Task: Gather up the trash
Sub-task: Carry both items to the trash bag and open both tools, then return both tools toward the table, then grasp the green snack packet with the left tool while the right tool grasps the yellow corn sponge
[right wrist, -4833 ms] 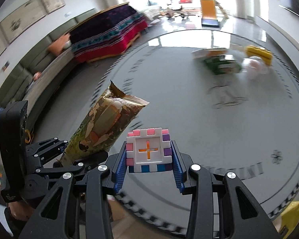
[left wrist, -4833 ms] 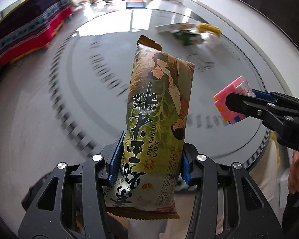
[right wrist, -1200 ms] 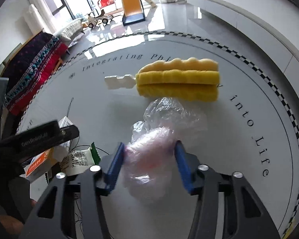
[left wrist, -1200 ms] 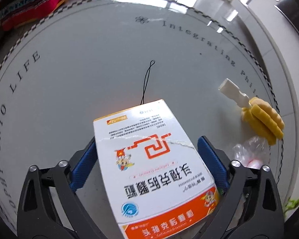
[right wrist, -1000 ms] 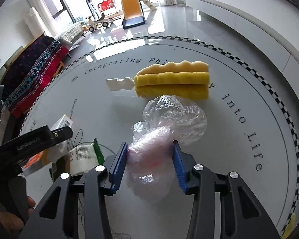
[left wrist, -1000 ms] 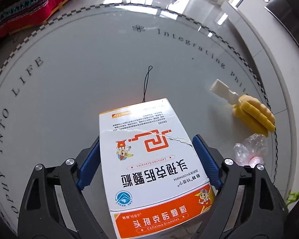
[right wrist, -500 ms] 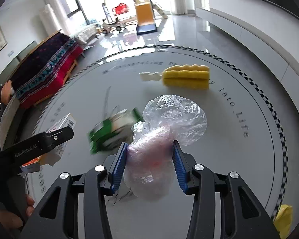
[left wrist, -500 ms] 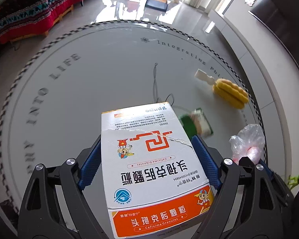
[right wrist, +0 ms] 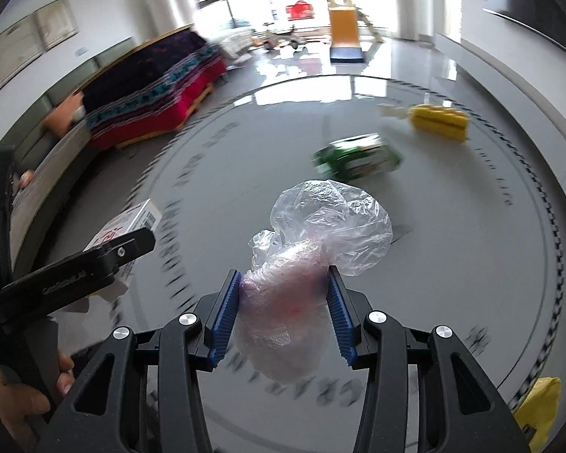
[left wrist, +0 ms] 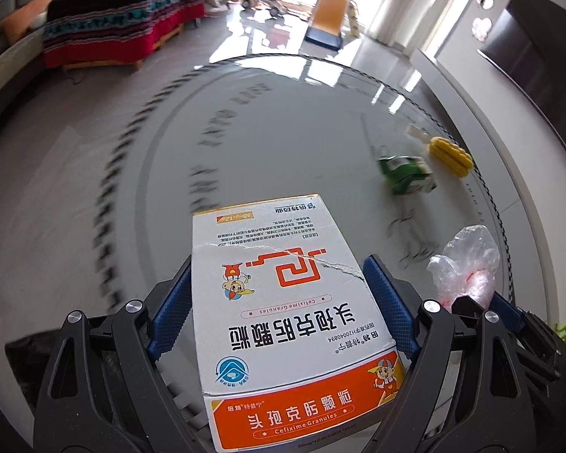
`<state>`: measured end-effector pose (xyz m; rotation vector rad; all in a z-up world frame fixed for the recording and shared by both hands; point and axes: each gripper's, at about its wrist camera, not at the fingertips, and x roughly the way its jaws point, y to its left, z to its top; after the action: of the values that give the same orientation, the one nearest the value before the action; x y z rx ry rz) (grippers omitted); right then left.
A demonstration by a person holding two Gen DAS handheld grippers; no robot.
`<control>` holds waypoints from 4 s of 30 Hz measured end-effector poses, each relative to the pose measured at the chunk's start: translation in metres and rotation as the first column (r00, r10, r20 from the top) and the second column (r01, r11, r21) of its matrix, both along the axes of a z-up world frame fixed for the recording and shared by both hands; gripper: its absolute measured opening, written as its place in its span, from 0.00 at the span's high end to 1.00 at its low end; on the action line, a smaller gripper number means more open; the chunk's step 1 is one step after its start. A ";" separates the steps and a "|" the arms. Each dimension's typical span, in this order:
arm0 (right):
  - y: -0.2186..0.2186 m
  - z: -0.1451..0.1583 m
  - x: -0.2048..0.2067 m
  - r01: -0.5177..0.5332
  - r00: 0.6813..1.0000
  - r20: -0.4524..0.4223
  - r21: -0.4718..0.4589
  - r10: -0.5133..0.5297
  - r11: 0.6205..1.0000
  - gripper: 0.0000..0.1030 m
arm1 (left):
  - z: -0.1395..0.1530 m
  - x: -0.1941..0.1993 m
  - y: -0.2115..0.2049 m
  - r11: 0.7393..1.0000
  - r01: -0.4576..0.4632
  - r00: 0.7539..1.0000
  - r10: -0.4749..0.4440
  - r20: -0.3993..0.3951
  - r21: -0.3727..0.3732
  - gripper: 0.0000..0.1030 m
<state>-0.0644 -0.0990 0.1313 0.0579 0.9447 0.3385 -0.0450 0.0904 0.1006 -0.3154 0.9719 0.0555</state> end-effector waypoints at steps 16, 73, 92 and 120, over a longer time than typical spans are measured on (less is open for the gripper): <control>0.156 -0.025 -0.150 -0.409 0.912 -0.030 -0.002 0.409 0.913 0.54 | -0.041 -0.194 0.140 0.963 -0.270 0.963 0.270 -0.009 0.030 0.19; 0.095 -0.021 -0.093 -0.361 0.932 -0.030 -0.013 0.361 0.932 0.29 | -0.031 -0.109 0.078 0.991 0.002 0.998 0.006 -0.059 0.135 0.05; -0.092 -0.027 0.077 0.034 0.998 -0.051 -0.005 -0.034 0.999 0.29 | -0.027 0.074 -0.098 0.891 0.428 0.903 -0.416 -0.109 0.150 0.05; -0.191 -0.060 0.334 -0.066 0.997 -0.051 -0.347 0.052 0.935 0.17 | -0.079 0.240 -0.211 0.678 0.660 0.750 -0.620 -0.231 0.323 0.05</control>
<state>0.2699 -0.2898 0.0710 -0.2910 1.0366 0.2210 0.1946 -0.1204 0.0216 0.4208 1.1049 -0.3880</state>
